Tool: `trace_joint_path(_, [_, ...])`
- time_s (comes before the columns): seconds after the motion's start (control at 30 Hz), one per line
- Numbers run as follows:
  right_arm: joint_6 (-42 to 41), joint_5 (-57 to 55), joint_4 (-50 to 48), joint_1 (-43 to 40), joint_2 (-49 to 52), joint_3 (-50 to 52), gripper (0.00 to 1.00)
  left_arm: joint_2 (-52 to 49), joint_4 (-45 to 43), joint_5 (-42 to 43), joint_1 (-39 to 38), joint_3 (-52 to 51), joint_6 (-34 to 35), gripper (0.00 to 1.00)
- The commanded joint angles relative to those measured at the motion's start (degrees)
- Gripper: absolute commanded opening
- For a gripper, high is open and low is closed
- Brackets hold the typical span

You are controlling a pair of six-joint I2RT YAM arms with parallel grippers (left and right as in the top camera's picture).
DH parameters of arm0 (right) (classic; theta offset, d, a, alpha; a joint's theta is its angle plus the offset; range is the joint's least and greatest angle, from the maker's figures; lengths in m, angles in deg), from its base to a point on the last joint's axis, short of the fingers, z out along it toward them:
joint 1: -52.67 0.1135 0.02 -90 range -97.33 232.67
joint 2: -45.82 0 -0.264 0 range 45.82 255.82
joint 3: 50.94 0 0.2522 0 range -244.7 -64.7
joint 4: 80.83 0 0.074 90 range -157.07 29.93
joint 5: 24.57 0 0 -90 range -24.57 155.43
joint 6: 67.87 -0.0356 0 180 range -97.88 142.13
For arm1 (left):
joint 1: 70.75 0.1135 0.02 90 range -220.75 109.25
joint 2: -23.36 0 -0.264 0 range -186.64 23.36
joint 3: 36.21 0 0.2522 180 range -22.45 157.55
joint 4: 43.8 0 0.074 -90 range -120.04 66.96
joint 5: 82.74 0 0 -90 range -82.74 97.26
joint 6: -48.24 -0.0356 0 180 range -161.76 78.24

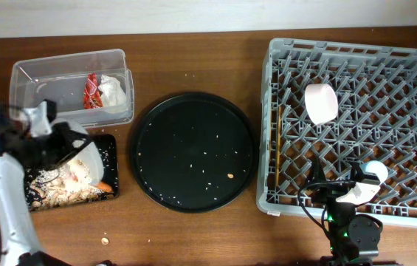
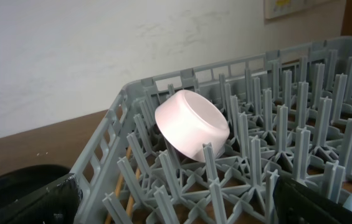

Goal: Sort waste into correct bins and load items into the dishwasher rack
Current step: 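Grasp the white plate with the left gripper and tip food onto black tray, then carry the empty plate to the rack and stand it upright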

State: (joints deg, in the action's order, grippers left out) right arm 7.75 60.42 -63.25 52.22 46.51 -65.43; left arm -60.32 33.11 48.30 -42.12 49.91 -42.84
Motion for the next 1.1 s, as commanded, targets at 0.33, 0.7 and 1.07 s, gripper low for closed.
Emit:
trace_joint_path(0.33, [0.22,-0.09,0.28,-0.37,-0.37,0.42,0.98,7.32,7.21,25.03,20.48,-7.61,-19.37,0.01])
trace_joint_path(0.7, [0.22,-0.11,0.28,-0.37,-0.37,0.42,0.98,1.2,-73.24,16.96,-44.09,-5.97,36.24,0.0])
trace_joint_path(1.07, [0.24,-0.09,0.28,-0.37,-0.37,0.42,0.98,-25.2,-103.43,15.45,-56.89,-3.56,61.24,0.0])
